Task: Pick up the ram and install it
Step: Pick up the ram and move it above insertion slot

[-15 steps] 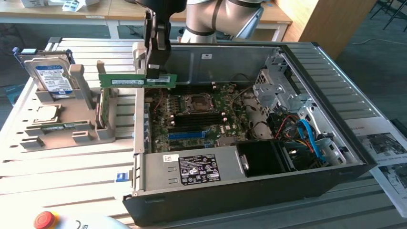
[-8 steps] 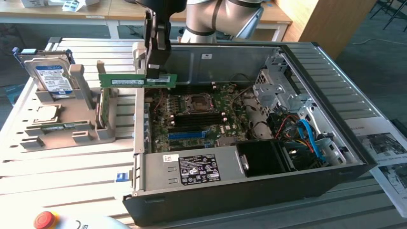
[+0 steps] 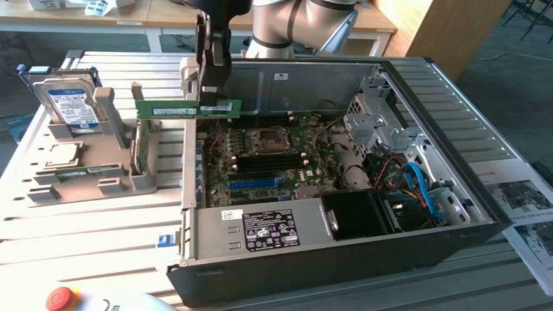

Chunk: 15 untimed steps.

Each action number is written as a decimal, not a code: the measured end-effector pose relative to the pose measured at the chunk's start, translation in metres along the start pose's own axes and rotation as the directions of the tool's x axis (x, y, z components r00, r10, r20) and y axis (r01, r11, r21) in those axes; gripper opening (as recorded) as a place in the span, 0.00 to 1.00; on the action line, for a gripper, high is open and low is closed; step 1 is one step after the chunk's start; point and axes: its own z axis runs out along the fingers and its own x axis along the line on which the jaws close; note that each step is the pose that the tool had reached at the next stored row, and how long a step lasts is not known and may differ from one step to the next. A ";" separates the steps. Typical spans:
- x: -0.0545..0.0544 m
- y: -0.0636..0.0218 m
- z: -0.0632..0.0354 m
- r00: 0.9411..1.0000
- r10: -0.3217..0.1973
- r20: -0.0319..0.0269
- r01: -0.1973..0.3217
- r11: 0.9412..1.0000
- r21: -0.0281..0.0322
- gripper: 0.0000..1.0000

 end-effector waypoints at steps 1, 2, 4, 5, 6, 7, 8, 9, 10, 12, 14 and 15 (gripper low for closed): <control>0.000 0.0003 0.0000 1.000 0.000 -0.002 0.000 1.000 0.004 0.12; -0.001 0.0006 0.0000 1.000 -0.001 -0.003 0.001 1.000 0.008 0.12; -0.001 0.0011 0.0000 1.000 -0.002 -0.006 0.002 1.000 0.017 0.12; -0.002 0.0013 0.0000 1.000 -0.003 -0.008 0.003 1.000 0.021 0.12; -0.002 0.0015 0.0000 1.000 -0.004 -0.009 0.004 1.000 0.025 0.12; -0.002 0.0017 0.0000 1.000 -0.005 -0.011 0.005 1.000 0.029 0.12; -0.003 0.0019 0.0000 1.000 -0.005 -0.012 0.006 0.999 0.033 0.12; -0.003 0.0021 0.0000 1.000 -0.006 -0.014 0.007 0.999 0.037 0.12; -0.003 0.0022 0.0000 1.000 -0.007 -0.015 0.008 0.999 0.041 0.12; -0.004 0.0026 0.0001 1.000 -0.009 -0.018 0.010 0.999 0.049 0.12; -0.004 0.0028 0.0001 1.000 -0.010 -0.019 0.011 0.999 0.052 0.12; -0.004 0.0028 0.0001 1.000 -0.010 -0.019 0.011 0.999 0.052 0.12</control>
